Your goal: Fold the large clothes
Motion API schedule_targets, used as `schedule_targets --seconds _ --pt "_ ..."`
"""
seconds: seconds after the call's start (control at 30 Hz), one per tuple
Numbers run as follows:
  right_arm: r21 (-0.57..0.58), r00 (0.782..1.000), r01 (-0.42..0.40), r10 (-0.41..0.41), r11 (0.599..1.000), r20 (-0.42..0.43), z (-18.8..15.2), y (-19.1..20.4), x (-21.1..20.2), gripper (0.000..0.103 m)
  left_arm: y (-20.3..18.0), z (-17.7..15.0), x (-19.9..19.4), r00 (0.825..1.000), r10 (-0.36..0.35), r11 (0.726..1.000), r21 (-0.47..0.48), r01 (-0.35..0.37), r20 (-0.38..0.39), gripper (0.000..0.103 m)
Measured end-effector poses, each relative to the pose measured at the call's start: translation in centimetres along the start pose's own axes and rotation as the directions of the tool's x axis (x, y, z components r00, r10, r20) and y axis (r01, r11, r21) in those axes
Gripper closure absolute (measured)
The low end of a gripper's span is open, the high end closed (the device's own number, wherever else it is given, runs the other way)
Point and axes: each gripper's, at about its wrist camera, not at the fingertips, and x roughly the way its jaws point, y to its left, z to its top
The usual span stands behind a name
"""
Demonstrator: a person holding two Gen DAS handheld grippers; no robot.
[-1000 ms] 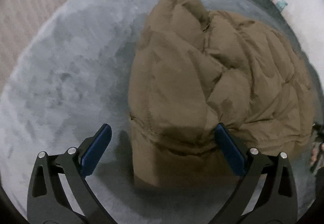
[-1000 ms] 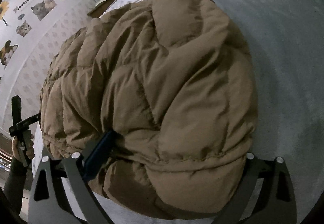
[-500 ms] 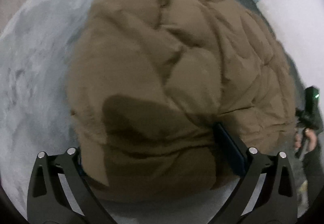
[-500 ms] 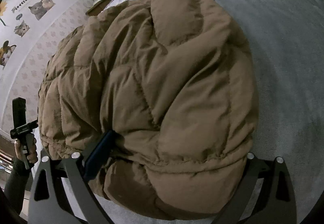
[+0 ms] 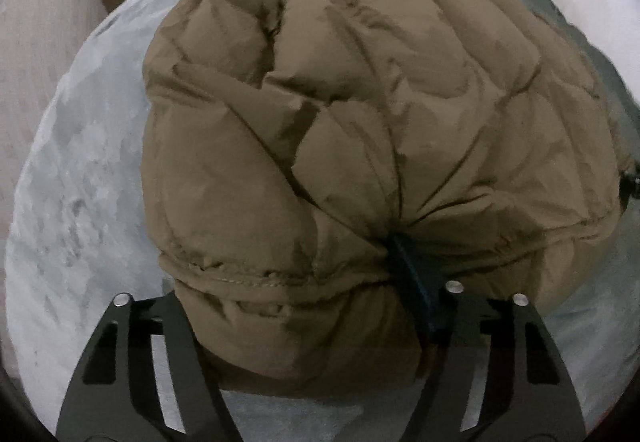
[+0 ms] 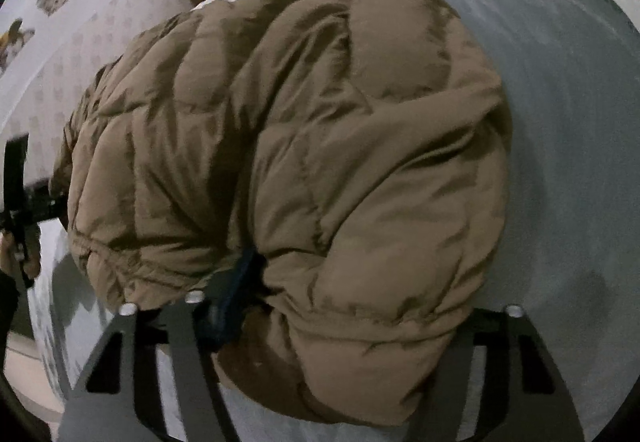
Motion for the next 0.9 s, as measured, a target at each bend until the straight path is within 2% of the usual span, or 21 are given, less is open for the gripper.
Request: schedule_targets --seconds 0.1,0.27,0.6,0.9 --pt "-0.044 1.000 0.027 -0.027 0.999 -0.002 0.2 1.0 -0.4 0.053 -0.6 0.3 0.0 0.999 0.035 0.999 0.023 -0.035 -0.001 0.041" --pt "-0.105 0.997 0.071 -0.071 0.992 0.005 0.0 2.9 -0.8 0.061 -2.1 0.9 0.0 0.998 0.063 0.997 0.041 -0.063 -0.002 0.043" --pt "-0.142 0.994 0.113 -0.112 0.983 0.017 0.0 4.7 -0.8 0.063 -5.6 2.1 -0.1 0.994 0.112 0.990 0.083 -0.111 -0.003 0.044" --pt "-0.144 0.993 0.120 -0.119 0.982 0.019 -0.5 4.5 -1.1 0.063 -6.3 2.0 -0.2 0.993 0.116 0.989 0.090 -0.116 -0.001 0.044"
